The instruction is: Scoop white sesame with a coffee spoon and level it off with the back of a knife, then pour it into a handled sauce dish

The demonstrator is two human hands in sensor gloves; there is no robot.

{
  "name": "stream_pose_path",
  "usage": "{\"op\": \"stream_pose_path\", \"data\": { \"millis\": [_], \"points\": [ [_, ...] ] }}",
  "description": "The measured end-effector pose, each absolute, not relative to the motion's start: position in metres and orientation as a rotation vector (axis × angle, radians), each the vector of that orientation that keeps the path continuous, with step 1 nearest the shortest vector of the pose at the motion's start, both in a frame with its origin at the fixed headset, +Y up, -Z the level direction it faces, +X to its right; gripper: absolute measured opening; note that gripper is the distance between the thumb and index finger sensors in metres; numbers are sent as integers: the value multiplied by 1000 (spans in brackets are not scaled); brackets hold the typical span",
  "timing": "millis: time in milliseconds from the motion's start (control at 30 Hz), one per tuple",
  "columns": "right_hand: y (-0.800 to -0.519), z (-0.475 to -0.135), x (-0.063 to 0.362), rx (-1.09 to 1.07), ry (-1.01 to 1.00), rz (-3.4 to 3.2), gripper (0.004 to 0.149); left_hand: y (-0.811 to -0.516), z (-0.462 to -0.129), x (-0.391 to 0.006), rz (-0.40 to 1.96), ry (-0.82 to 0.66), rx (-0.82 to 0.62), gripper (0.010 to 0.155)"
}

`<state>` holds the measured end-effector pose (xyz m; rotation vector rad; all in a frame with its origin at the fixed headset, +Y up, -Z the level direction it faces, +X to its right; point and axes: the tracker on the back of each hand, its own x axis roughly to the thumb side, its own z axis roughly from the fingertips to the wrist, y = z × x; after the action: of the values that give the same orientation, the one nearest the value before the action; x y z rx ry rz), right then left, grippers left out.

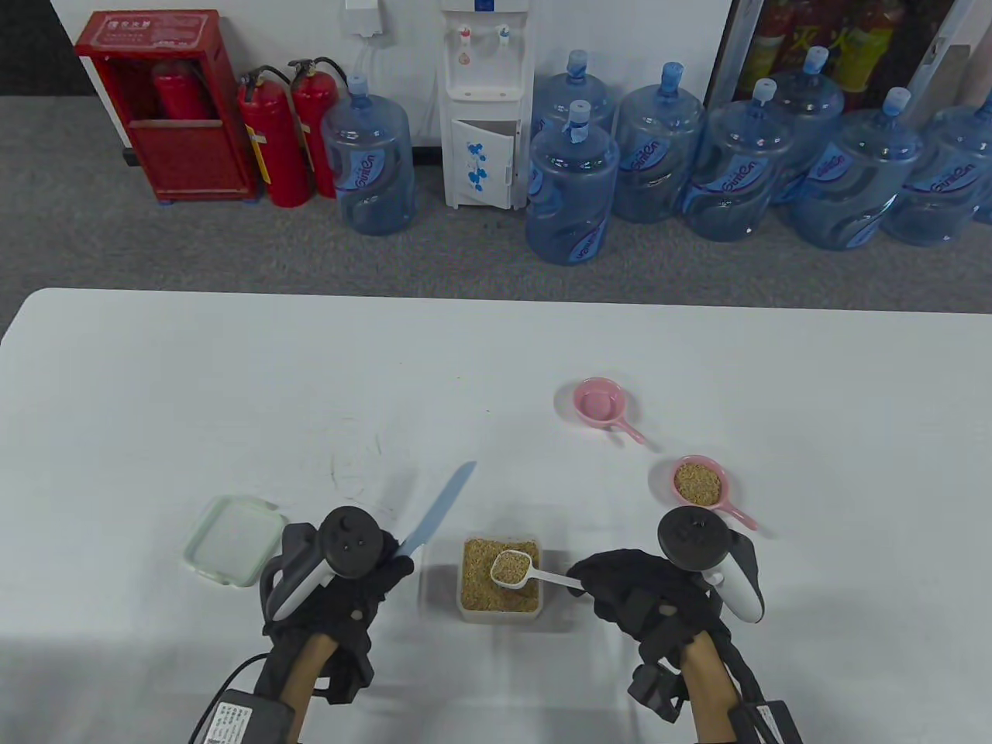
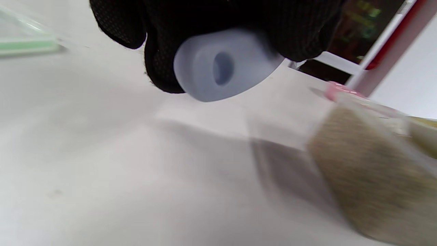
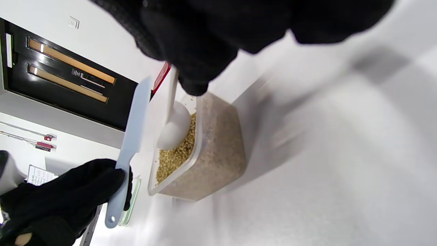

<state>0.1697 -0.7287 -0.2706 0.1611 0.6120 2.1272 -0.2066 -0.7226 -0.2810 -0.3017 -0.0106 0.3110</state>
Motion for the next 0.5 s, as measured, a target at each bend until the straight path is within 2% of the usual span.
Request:
{"op": "stream_pose_path", "data": {
  "millis": [200,300,500],
  "points": [
    [-729,-271,168,167,613,2123,44,-745,-296,-224,293,132,-271,43],
    [-729,-270,167,166,618,2115,44,-756,-302,-222,262,157,-303,43],
    [-728,-270,167,175,613,2118,44,-758,-305,-218,230,159,-340,43]
  ]
}}
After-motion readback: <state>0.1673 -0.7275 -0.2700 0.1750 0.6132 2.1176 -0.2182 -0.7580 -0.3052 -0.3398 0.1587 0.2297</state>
